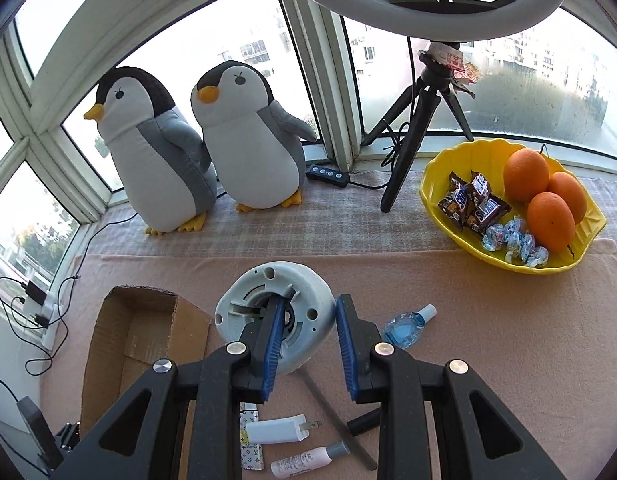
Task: Organize rigid objects
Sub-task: 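Carry the night-light over the box and release it inside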
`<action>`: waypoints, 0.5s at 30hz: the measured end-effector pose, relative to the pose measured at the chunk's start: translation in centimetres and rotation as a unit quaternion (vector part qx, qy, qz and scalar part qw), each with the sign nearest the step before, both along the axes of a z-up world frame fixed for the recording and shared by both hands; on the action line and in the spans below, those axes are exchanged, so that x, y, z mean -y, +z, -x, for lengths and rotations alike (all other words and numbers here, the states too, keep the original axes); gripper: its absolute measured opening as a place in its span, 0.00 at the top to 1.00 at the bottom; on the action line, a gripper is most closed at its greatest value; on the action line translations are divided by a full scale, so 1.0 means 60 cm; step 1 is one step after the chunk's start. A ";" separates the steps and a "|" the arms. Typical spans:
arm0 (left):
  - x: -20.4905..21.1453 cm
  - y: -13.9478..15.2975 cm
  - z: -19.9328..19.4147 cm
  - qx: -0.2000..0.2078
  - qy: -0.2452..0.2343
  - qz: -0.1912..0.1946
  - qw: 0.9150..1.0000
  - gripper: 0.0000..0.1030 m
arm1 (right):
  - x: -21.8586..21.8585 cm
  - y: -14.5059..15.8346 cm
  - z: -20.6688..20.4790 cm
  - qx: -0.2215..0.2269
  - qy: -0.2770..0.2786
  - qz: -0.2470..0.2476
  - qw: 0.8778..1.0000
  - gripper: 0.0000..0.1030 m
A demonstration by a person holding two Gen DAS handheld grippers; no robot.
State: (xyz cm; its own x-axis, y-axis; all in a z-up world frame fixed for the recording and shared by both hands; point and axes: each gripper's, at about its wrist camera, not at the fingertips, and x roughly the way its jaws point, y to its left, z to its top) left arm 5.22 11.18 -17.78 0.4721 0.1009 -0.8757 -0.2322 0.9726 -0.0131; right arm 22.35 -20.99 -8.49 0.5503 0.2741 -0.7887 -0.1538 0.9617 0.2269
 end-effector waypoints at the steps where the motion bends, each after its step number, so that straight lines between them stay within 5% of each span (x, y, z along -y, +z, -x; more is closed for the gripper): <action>1: 0.000 0.000 0.000 0.000 0.000 0.001 1.000 0.44 | -0.013 0.000 0.003 0.000 0.008 -0.001 1.000 0.77; 15: 0.000 0.000 0.002 0.002 0.000 0.005 1.000 0.44 | -0.191 -0.012 0.013 -0.013 0.107 -0.001 0.994 0.77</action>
